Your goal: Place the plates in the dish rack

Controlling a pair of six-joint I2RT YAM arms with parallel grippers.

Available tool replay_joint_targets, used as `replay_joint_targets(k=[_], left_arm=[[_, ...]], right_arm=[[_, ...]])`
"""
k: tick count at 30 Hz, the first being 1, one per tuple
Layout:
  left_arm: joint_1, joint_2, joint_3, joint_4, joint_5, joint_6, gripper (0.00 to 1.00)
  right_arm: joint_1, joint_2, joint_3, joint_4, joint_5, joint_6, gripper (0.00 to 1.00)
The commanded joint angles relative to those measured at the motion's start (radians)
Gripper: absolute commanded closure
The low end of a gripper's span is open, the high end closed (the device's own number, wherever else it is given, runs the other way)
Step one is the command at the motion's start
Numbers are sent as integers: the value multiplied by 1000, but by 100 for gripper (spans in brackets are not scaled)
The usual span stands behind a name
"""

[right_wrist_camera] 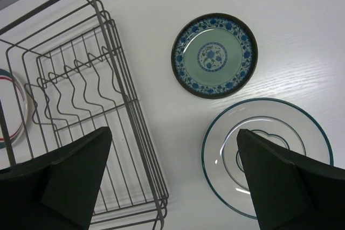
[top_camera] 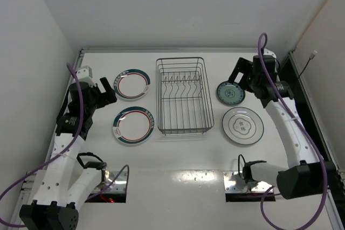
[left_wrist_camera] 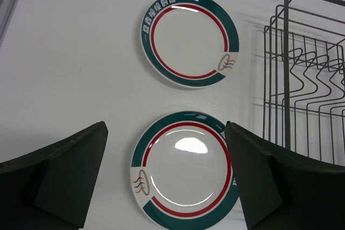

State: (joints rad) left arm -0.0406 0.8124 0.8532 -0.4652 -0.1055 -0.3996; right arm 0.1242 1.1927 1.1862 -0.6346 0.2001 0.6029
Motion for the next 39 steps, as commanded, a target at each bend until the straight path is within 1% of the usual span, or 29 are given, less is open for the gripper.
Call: replay_joint_targets(k=[1,2,3,5,6,9,12,13,14,15,16,17,18,20,24,27,28,31,32,33,34,36,39], left_arm=[[-10,-4,3,23,-11,16,12],[-10,-4,3,23,-11,16,12],[-10,-4,3,23,-11,16,12],[-10,-4,3,23,-11,16,12],[-10,-4,3,23,-11,16,12],[-10,-4,3,23,-11,16,12],[-10,8,3,23,-11,16,12],[-10,8,3,14,-11,16,12],[-10,19,12,14,-11,16,12],[-10,19,12,14,-2,16,12],[-10,30,12,14,-2,16,12],[-10,30,12,5,-2,16,12],[-10,30,12,5,-2,16,12],[-10,30,12,5,-13,25,12],[-10,21,12,5,-13,25,12],[-10,21,12,5,-13,25,12],[-10,21,12,5,-13,25,12],[-10,30,12,5,-13,25,12],[-10,30,12,5,-13,25,12],[-10,30,12,5,-13,25,12],[-10,30,12,5,-13,25,12],[-10,30,12,5,-22,25,12],[-10,30,12,5,-31,25,12]], right_arm=[[-47,54,20,41,-43,35,0],[-84,103,20,41,-144,35,0],[-103,131,35,41,-177,25,0],[-139,189,84,18,-188,24,0],[-187,243,98,9,-214,24,0],[-265,317,139,36,-225,46,0],[-293,450,202,24,-235,46,0],[-302,497,231,-2,-235,20,0],[-302,598,303,-35,-235,5,0],[-302,648,335,-89,-235,-12,2],[-313,697,404,-126,-235,-28,5],[-322,738,429,-151,-244,-53,7],[-322,792,441,-151,-257,-70,13],[-331,821,451,-162,-268,-83,15],[-360,831,379,-137,-268,-94,15],[-388,854,356,-137,-268,-104,15],[-397,854,340,-128,-278,-104,16],[-408,877,310,-114,-335,-124,24],[-408,890,309,-96,-352,-124,34],[-408,890,296,-96,-372,-133,38],[-408,901,287,-83,-396,-134,40],[-408,910,296,-83,-380,-134,40],[-408,923,320,-96,-399,-124,40]])
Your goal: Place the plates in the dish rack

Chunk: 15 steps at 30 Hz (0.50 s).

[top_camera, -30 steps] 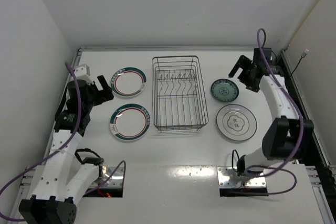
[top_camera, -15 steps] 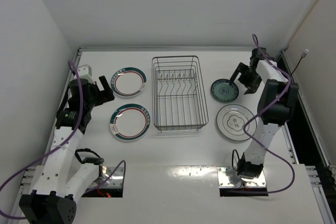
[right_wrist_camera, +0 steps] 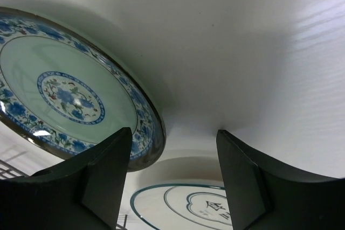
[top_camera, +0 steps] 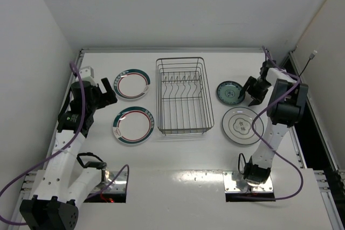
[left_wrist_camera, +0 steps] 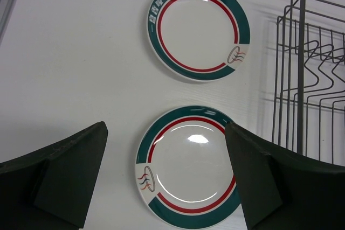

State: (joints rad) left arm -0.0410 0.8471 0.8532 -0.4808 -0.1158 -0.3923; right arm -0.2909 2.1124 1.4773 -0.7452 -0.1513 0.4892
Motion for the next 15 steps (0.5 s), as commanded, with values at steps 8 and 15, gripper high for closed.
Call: replay_joint_targets(k=[8,15], left_arm=[[-10,-5,12,11,-30,18,12],[-10,-5,12,11,-39,18,12]], right_arm=[[27,77,143,-71,-27,-58,59],[16,74,158,-88,-56,-58,100]])
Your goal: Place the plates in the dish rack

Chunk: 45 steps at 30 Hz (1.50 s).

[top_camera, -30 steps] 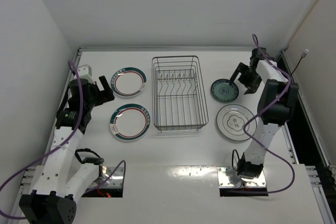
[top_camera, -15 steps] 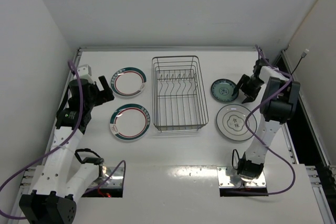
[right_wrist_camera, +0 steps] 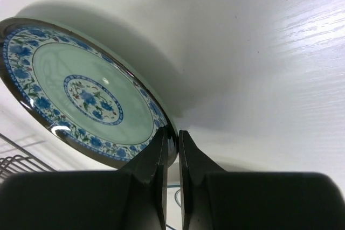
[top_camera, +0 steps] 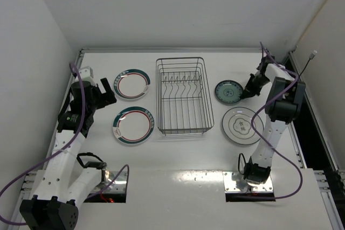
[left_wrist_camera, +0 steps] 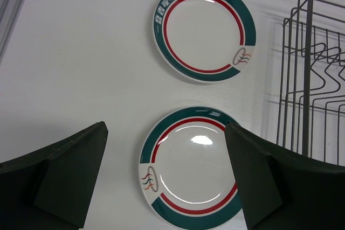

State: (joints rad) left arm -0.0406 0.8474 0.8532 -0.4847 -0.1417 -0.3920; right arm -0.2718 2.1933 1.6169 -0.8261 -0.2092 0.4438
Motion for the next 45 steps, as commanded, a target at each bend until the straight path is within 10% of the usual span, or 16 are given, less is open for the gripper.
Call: replay_joint_targets(k=[1,19,45], left_arm=[[-10,-5,12,15,-13,18,12],[-10,24,12,15,-4,18,12],[-10,33,12,15,-4,18,12]], right_arm=[[-3,-27,18,16,2,-13,100],[310,-667,-43,183,447,107,100],[723,-390,98,-4,881,47,100]])
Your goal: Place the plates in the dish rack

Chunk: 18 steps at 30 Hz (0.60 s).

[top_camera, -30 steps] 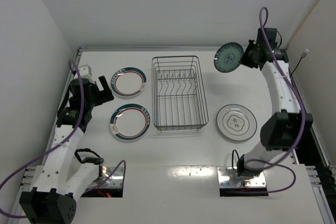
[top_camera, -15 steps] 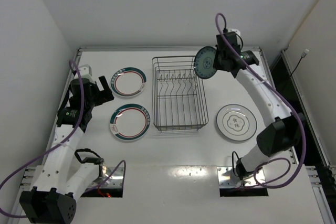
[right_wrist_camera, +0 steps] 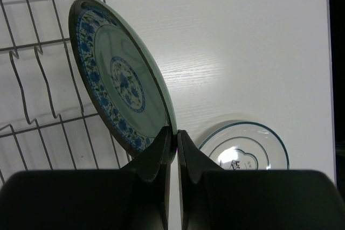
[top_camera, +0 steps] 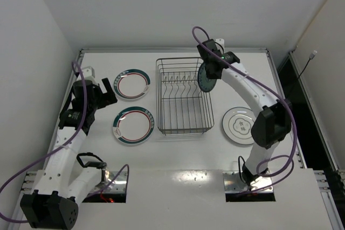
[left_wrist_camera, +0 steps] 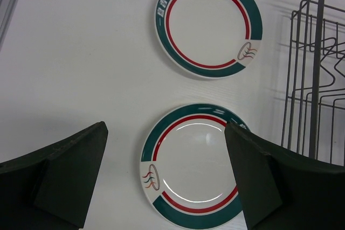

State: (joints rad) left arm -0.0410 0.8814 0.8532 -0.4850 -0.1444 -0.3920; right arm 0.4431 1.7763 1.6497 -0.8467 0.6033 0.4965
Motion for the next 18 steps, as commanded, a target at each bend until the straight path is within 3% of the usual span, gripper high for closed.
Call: replay_joint_targets(k=[1,5,12,18], left_arm=[[-10,-1,12,16,-1,18,12],[-10,-1,12,16,-1,18,12],[-10,8,12,6,-11,18,12],[-10,8,12,6,-11,18,12]], right_arm=[[19,40,77,6,69,-6,100],[46,123,140,-38,78,-6,100],[55,330,392,-182,43,-30,100],[46,267,337,-158,6,-56,96]])
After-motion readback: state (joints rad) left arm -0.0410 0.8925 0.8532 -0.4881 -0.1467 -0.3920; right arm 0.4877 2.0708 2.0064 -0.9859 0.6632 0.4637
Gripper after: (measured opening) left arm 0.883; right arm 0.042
